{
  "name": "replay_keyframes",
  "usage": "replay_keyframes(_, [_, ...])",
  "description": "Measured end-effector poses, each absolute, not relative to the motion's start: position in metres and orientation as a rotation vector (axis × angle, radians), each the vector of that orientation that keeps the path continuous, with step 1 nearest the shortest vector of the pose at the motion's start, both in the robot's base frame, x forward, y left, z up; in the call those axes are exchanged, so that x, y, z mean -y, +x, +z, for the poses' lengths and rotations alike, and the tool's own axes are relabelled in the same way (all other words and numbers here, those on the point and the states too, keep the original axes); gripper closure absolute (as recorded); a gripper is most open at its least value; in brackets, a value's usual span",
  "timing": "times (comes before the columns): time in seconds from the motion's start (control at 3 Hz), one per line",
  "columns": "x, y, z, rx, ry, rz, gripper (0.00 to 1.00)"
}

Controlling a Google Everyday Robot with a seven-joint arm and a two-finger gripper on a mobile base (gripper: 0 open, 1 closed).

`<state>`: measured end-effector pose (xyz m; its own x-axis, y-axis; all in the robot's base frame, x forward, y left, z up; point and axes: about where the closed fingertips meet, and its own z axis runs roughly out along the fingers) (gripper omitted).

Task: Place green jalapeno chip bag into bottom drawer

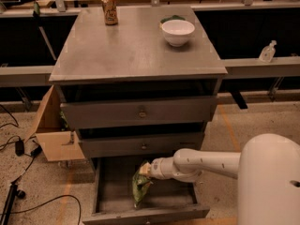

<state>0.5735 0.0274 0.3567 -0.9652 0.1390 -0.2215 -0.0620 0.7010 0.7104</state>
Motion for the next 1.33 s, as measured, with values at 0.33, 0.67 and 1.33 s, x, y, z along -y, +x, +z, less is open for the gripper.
replay_keyframes(0.33, [-0.020, 0.566, 0.368, -2.610, 0.066, 1.191, 0.14])
replay_keyframes(0.67, [0.014, 0.550, 0.402, -2.545, 0.073, 1.239, 0.00])
replay_keyframes(1.33, [0.104, 0.525, 0.464, -2.419, 0.203, 1.181, 0.00])
